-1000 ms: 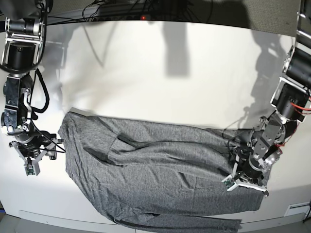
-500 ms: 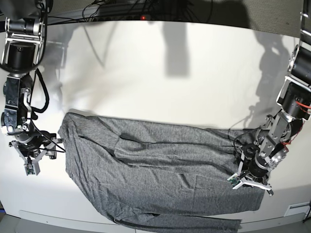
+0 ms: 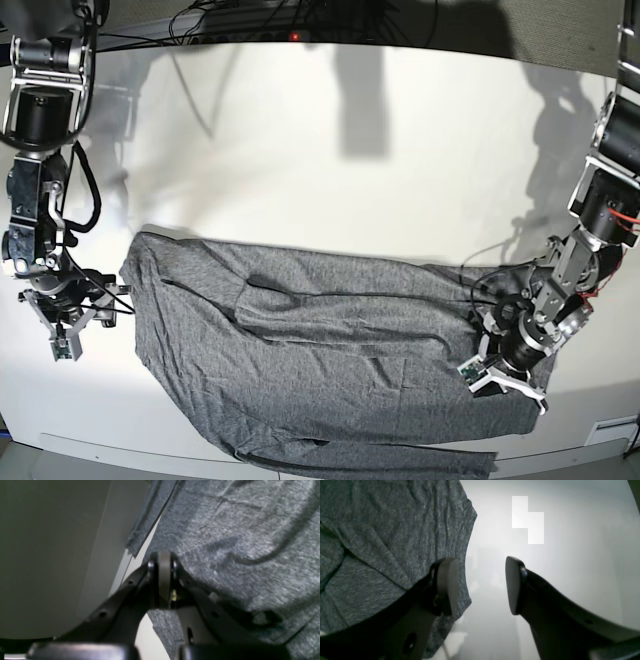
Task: Fold the T-shirt properly
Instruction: 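Release the sleeve and regrasp the shirt edge with both grippers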
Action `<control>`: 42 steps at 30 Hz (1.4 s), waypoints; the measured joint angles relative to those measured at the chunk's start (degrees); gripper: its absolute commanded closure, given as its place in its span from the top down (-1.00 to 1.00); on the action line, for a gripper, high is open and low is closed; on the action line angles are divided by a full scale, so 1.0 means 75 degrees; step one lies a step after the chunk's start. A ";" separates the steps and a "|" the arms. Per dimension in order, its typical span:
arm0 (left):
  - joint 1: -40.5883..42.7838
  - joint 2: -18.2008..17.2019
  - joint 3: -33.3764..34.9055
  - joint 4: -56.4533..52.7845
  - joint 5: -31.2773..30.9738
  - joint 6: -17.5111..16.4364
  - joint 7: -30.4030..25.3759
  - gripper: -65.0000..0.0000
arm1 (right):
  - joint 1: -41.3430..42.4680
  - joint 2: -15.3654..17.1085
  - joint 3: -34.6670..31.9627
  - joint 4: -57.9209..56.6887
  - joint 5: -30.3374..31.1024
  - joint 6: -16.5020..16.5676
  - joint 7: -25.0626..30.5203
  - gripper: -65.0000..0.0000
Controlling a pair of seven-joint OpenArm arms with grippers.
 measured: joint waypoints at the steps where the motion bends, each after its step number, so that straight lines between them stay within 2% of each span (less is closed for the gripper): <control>1: 0.0000 0.0000 0.0000 0.0000 0.0000 0.0000 0.0000 -0.94 | -0.0003 0.0000 0.0000 0.0000 0.0003 0.0000 -0.0009 -0.07; 5: 0.0000 0.0000 0.0000 0.0000 0.0000 0.0000 0.0125 -0.80 | 0.0000 0.0000 0.0000 0.0000 0.0003 0.0000 -0.0061 -0.07; 12: 0.0000 -0.0064 0.0000 0.0000 0.0023 0.0146 0.0242 0.05 | -0.0003 0.0000 0.0000 0.0000 0.0000 0.0000 -0.0099 -0.07; 13: -0.0003 -0.0087 0.0000 0.0000 0.0026 0.0242 0.0233 0.11 | -0.0003 0.0000 0.0000 0.0000 0.0003 0.0000 -0.0105 -0.07; 16: -0.0003 -0.0152 0.0000 0.0000 0.0000 0.0312 0.0239 0.13 | -0.0003 0.0000 0.0000 0.0000 0.0000 0.0000 -0.0125 -0.07; 17: 0.0000 -0.0152 0.0000 0.0000 -0.0233 0.0312 0.0251 0.13 | 0.0000 0.0000 0.0000 0.0000 0.0000 0.0000 -0.0125 -0.07; 19: 0.0041 -0.0143 -0.0003 0.0000 -0.1445 0.0303 0.0379 0.13 | 0.0000 0.0000 0.0000 0.0000 0.0248 0.0000 -0.0122 -0.07; 22: 0.0041 -0.0090 0.0000 0.0003 -0.3450 0.0443 0.1545 0.13 | -0.0003 0.0000 0.0000 0.0000 0.1174 0.0000 -0.0111 -0.07; 23: 0.0041 -0.0073 0.0000 0.0003 -0.3882 0.0644 0.1985 0.12 | 0.0000 0.0000 0.0000 0.0000 0.1527 -0.0003 -0.0090 -0.07; 26: 0.0087 0.0128 -0.0210 -0.0003 -0.4470 0.2200 0.3060 0.12 | 0.0006 -0.0137 0.0000 0.0000 0.2157 -0.0003 -0.0032 -0.07; 27: 0.0108 0.0198 -0.0391 -0.0003 -0.4538 0.2518 0.3273 0.12 | 0.0023 -0.0265 0.0000 0.0000 0.2189 0.0012 -0.0035 -0.07; 28: 0.0128 0.0271 -0.0629 -0.0003 -0.4564 0.2608 0.3453 0.12 | 0.0017 -0.0405 0.0000 0.0000 0.2107 0.0239 -0.0052 -0.07; 30: 0.0227 0.0458 -0.1172 -0.0003 -0.4602 0.2620 0.3716 0.12 | -0.0009 -0.0726 0.0012 0.0000 0.1781 0.0705 -0.0038 -0.07; 33: 0.0600 0.0711 -0.1982 0.0006 -0.4960 0.2506 0.3882 0.12 | -0.0012 -0.1411 0.0003 0.0000 0.0973 0.0726 0.0023 -0.07; 35: 0.0973 0.0807 -0.2433 0.0003 -0.4995 0.2031 0.3914 0.12 | -0.0041 -0.1728 0.0000 0.0000 0.0638 0.0720 0.0175 -0.07; 37: 0.1329 0.0833 -0.2771 0.0003 -0.5047 0.1737 0.3835 0.12 | -0.0038 -0.1886 0.0000 0.0000 0.0329 0.0629 0.0312 -0.07; 38: 0.1483 0.0828 -0.2943 0.0064 -0.5152 0.1716 0.3681 0.12 | -0.0026 -0.1923 0.0003 0.0000 0.0242 0.0530 0.0344 -0.07; 40: 0.1690 0.0790 -0.3305 0.0332 -0.5441 0.1641 0.3864 0.12 | -0.0017 -0.1967 0.0009 0.0000 -0.0070 0.0344 0.0361 -0.07; 42: 0.2046 0.0769 -0.3692 0.0697 -0.5721 0.1227 0.3844 0.12 | -0.0064 -0.1964 0.0020 -0.0050 -0.0265 0.0256 0.0431 -0.07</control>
